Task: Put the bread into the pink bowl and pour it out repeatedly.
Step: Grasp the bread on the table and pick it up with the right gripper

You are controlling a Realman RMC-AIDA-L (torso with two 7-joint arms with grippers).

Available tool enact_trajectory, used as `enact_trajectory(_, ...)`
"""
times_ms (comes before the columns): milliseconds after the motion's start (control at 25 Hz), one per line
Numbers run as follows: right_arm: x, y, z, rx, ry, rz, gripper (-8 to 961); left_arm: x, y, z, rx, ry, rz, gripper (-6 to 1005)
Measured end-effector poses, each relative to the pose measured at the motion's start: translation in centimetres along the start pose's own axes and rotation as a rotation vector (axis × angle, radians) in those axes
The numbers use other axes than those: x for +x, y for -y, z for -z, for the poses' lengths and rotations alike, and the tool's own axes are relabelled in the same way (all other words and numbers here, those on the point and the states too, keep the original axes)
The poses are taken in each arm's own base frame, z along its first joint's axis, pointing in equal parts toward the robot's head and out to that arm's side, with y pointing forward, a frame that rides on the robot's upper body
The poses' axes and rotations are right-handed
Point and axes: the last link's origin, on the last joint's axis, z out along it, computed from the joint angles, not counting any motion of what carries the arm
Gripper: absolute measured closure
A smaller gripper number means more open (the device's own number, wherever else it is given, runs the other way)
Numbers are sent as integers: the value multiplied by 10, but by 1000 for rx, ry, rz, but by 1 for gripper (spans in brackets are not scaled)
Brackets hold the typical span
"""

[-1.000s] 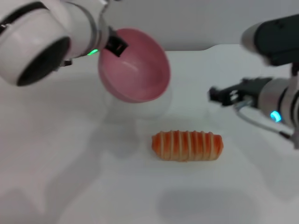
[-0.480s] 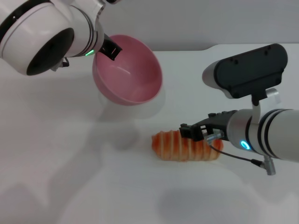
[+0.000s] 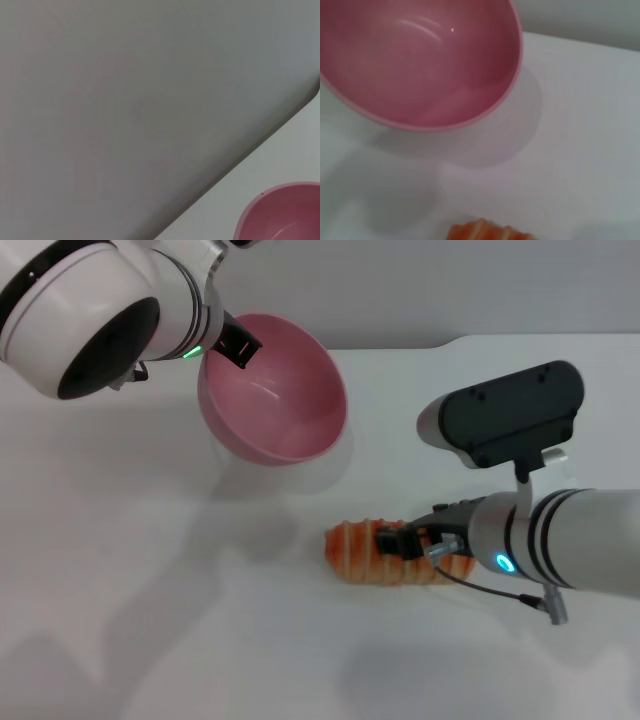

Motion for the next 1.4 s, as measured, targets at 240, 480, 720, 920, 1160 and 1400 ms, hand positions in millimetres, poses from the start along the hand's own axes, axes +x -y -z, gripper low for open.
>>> enact_trajectory(240,4,0,-13,-17,-28,-9,201,1,-1,0,-1,-4,-4,968)
enact_trajectory(480,9,3,-19,-12,-43,-14,201,2,-1,0,-3,-9,-12,969)
enact_trajectory(720,12,5,-27,-17,-68,-28,202,2,-3,0,-5,-11,-19,969)
enact_trajectory(920,12,8,-26,-32,-70,-7,202,2,-3,0,-5,-11,-20,968)
enact_trajectory(1160,-2,14,-8,10,-25,22,302,-2,-3,-1,-7,-5,-15,968)
enact_trajectory(1400,-21,22,22,59,60,35,375,-7,-3,-6,-29,6,9,968)
